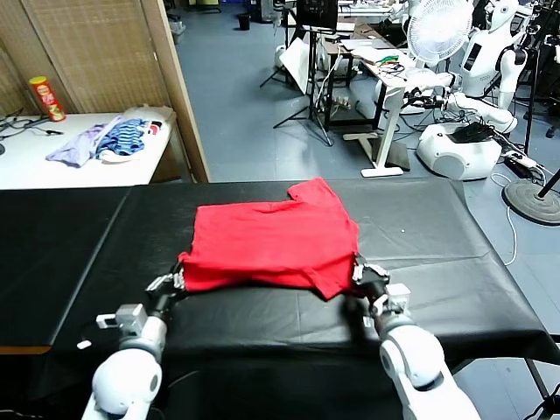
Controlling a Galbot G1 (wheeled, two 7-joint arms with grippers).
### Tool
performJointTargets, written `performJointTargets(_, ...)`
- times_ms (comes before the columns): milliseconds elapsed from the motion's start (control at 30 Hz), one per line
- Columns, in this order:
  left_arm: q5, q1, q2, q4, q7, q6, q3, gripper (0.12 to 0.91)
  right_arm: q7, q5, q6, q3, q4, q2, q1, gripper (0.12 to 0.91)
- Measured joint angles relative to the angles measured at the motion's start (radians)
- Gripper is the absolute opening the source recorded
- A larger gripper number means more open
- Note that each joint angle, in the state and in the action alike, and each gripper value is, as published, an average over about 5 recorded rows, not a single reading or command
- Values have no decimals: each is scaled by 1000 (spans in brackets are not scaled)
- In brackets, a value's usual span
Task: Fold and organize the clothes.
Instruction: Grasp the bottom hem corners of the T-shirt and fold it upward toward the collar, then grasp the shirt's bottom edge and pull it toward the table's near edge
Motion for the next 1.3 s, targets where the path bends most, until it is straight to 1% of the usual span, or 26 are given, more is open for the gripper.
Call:
performJointTargets(100, 8, -16, 2, 30, -1, 5, 7, 125, -30, 16, -13, 2, -8, -13, 5, 145)
performJointTargets(133, 10, -19, 1, 38, 0, 8, 9, 125, -40, 21, -23, 5, -4, -19, 1, 173)
performJointTargets(233, 15, -22, -1, 50, 2, 18, 13, 131, -60, 25, -52, 21, 35, -40, -30, 312)
performJointTargets(267, 16, -20, -2, 51, 3, 21, 13, 153, -62, 25, -57, 28, 54, -48, -46, 379)
performJointTargets(300, 17, -17, -2, 50, 4, 23, 12, 174, -63, 24, -61, 35, 74, -56, -64, 429)
performJointTargets(333, 16, -13, -2, 47, 5, 26, 11, 213, -63, 24, -62, 43, 95, -63, -84, 479)
performJointTargets(367, 15, -8, -1, 42, 5, 28, 9, 268, -63, 24, -60, 50, 113, -70, -104, 546)
performJointTargets(433, 9, 5, 3, 27, 6, 34, 4, 368, -63, 23, -54, 62, 140, -80, -141, 644)
performJointTargets(467, 4, 13, 5, 18, 6, 37, 1, 435, -63, 22, -50, 67, 149, -84, -158, 698)
performJointTargets(500, -2, 22, 8, 9, 8, 40, -2, 486, -64, 22, -47, 70, 156, -86, -173, 735)
performJointTargets(567, -17, 41, 12, -11, 13, 47, -7, 603, -64, 22, -42, 74, 166, -88, -197, 779)
performJointTargets(600, -24, 50, 14, -20, 16, 51, -9, 653, -65, 22, -41, 75, 169, -89, -207, 788)
performJointTargets(667, -41, 65, 19, -36, 22, 59, -13, 738, -65, 20, -40, 74, 173, -88, -219, 794)
performJointTargets(700, -53, 70, 21, -40, 24, 64, -15, 765, -65, 19, -40, 73, 173, -87, -223, 797)
performJointTargets(767, -84, 75, 24, -46, 27, 76, -19, 790, -65, 17, -40, 71, 171, -85, -227, 791)
performJointTargets(800, -97, 75, 25, -47, 29, 81, -20, 794, -65, 15, -39, 70, 169, -84, -228, 773)
performJointTargets(867, -114, 74, 27, -45, 33, 88, -22, 797, -65, 11, -37, 69, 164, -83, -229, 708)
performJointTargets(900, -119, 72, 27, -43, 35, 90, -22, 797, -65, 8, -36, 69, 163, -83, -230, 663)
performJointTargets(933, -125, 70, 27, -39, 37, 92, -22, 793, -65, 6, -36, 69, 162, -84, -230, 601)
performJointTargets(1000, -141, 67, 27, -28, 39, 96, -23, 767, -64, 2, -35, 68, 165, -85, -231, 504)
performJointTargets(1033, -150, 65, 27, -22, 40, 99, -23, 738, -63, 1, -35, 68, 168, -86, -232, 438)
performJointTargets(1100, -168, 62, 27, -10, 41, 103, -23, 650, -59, 1, -37, 67, 175, -88, -234, 337)
performJointTargets(1133, -175, 61, 27, -6, 41, 104, -22, 600, -55, 2, -41, 67, 180, -90, -235, 274)
performJointTargets(1167, -182, 61, 28, -3, 41, 106, -22, 534, -50, 3, -46, 66, 184, -92, -235, 227)
performJointTargets(1233, -194, 65, 29, -3, 40, 109, -21, 433, -36, 13, -66, 66, 195, -98, -235, 160)
performJointTargets(1300, -200, 72, 34, -8, 39, 110, -18, 333, -23, 32, -92, 68, 209, -106, -234, 143)
